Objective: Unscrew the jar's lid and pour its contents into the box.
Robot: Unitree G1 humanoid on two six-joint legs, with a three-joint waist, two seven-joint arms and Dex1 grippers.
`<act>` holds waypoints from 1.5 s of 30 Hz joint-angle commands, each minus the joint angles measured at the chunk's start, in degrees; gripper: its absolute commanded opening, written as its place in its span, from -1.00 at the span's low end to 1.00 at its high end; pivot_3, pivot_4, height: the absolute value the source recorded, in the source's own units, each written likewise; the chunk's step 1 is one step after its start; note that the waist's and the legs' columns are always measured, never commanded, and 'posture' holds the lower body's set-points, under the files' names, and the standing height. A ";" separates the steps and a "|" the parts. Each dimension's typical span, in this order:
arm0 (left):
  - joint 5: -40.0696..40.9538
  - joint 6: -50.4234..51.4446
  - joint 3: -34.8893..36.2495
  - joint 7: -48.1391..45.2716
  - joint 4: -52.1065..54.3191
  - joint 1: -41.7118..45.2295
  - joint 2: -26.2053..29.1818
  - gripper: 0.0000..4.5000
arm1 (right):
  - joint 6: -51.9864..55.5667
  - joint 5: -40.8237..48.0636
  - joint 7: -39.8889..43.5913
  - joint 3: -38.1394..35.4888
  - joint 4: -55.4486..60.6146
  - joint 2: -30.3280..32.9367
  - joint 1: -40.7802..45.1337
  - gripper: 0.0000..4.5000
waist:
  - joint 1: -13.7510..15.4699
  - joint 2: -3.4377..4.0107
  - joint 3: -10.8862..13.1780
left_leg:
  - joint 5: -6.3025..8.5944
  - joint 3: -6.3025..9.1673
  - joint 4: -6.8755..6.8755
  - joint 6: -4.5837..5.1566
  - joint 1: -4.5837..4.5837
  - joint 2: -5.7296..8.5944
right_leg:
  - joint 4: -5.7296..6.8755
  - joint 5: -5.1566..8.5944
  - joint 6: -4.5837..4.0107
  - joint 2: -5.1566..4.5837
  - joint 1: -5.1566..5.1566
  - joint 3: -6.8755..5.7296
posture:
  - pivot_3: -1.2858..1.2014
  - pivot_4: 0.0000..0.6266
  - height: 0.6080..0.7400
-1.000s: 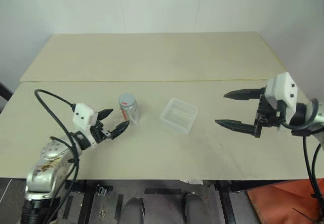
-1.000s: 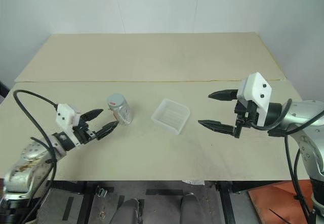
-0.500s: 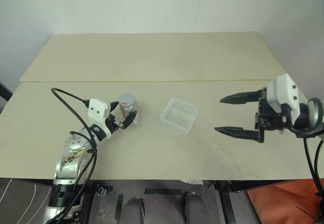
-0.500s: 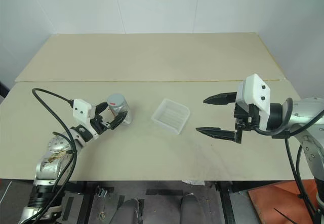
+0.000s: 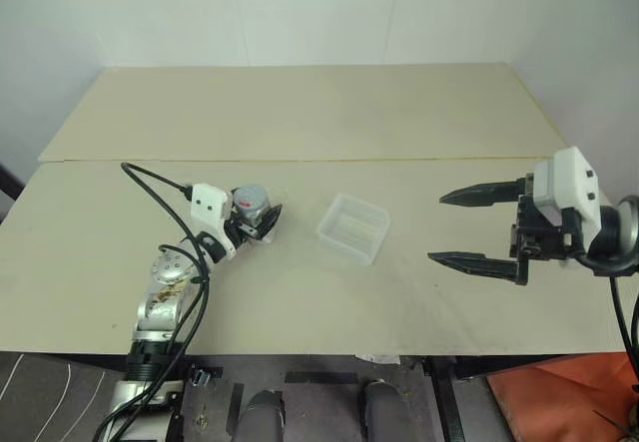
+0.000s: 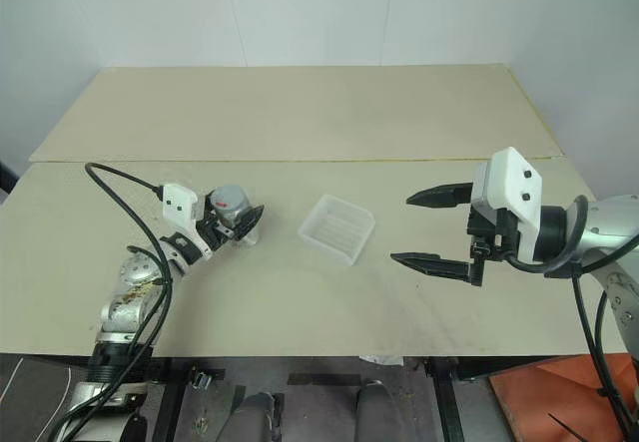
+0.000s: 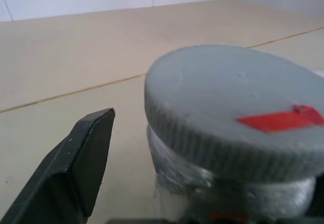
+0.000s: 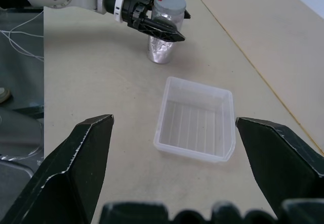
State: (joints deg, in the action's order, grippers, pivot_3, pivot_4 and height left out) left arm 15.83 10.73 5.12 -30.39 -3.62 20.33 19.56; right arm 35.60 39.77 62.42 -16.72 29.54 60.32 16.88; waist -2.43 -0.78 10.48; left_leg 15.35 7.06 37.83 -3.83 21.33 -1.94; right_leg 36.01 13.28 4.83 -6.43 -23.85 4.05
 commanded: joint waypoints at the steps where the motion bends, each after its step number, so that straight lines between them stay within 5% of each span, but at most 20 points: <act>1: -0.59 -1.38 -0.28 0.17 0.19 0.75 -0.16 0.74 | 0.34 1.71 -0.23 -2.89 1.69 0.93 -0.19 1.00 | 0.06 0.00 0.00 | 0.00 0.01 0.00 0.00 0.00 0.00 | 0.00 0.00 0.00 0.00 0.00 0.00 | 0.03 -0.52 1.00; 8: -0.14 -0.29 -0.51 0.67 1.69 0.17 -0.32 -0.14 | 0.33 2.46 -0.75 -3.28 2.01 1.11 -0.68 1.00 | 0.06 0.00 0.00 | 0.00 0.01 0.00 0.00 -0.01 0.00 | 0.00 0.00 0.00 0.00 0.02 0.00 | 0.03 -0.52 1.00; 14: 1.06 3.30 -1.22 -2.45 5.89 1.69 3.06 -0.14 | -0.27 3.10 -2.21 -0.80 1.47 -0.21 2.18 1.00 | -0.09 0.00 0.00 | 0.00 0.01 0.00 0.00 0.00 0.00 | 0.00 0.00 0.01 0.00 0.02 0.00 | 0.03 -0.52 1.00; 20: 12.05 14.02 -1.27 -24.91 4.40 12.89 16.18 -0.14 | 3.82 8.07 -7.55 5.05 -0.84 -7.33 12.83 1.00 | -0.36 -0.01 0.01 | -0.02 0.04 -0.01 -0.03 -0.02 -0.01 | 0.03 0.00 0.00 0.03 0.02 -0.02 | 0.03 -0.52 1.00; 23: 14.35 14.00 -3.27 -35.38 -0.28 18.71 18.39 -0.14 | 6.66 8.64 -12.83 8.54 -2.49 -12.62 19.45 1.00 | -0.32 0.01 0.00 | -0.01 0.03 -0.02 -0.03 -0.01 -0.01 | -0.04 0.02 0.03 0.01 0.02 -0.02 | 0.03 -0.52 1.00; 31: 13.06 9.99 -8.63 -47.85 -15.04 34.93 9.44 -0.14 | 16.24 5.87 -26.05 17.90 -4.81 -23.50 33.61 1.00 | -0.23 0.01 0.00 | -0.05 0.09 0.02 -0.09 0.29 0.01 | 0.08 0.00 0.02 0.02 -0.20 -0.08 | 0.03 -0.52 1.00; 45: 8.92 3.25 -10.82 -55.18 -23.43 39.85 4.04 -0.14 | 21.66 4.21 -32.60 19.89 -4.84 -29.70 36.72 1.00 | -1.96 0.02 0.00 | -0.07 0.15 0.02 -0.10 0.37 0.01 | 0.21 0.00 0.02 0.02 -0.35 -0.09 | 0.03 -0.52 1.00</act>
State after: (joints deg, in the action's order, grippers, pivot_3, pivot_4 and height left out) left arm 24.75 14.95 -6.52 -85.14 -27.32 58.62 23.99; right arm 57.06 43.95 29.90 3.70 22.96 30.75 52.92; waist -4.38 -0.76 10.48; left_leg 15.29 7.22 37.85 -3.93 21.71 -1.93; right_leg 36.24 13.28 4.84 -6.40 -24.20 3.96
